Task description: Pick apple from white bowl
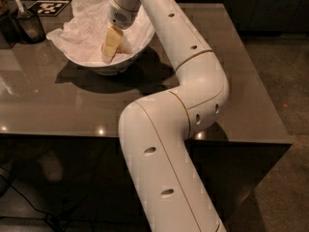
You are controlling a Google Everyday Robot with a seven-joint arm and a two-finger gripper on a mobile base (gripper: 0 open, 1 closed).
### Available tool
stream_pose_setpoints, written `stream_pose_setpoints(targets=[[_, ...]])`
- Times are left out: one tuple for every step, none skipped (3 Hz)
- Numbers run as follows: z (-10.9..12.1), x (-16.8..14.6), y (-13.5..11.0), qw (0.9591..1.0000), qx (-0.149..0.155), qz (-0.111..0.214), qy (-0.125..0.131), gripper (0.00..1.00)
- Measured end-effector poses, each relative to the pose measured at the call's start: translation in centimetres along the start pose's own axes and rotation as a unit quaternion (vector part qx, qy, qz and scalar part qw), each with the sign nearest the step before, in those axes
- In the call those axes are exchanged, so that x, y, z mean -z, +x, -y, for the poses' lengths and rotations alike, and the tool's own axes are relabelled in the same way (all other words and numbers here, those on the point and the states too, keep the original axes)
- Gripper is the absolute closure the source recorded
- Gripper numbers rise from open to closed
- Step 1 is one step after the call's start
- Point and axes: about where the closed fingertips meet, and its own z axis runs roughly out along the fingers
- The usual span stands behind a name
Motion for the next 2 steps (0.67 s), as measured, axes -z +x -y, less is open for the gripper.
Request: stream_pose_setpoints(targets=[[-0.02, -0.68, 0.17, 1.0000, -0.007, 0.002, -0.006, 0.00], [0.21, -0.92, 0.94, 0.9998, -0.017, 0.001, -0.007, 0.00]])
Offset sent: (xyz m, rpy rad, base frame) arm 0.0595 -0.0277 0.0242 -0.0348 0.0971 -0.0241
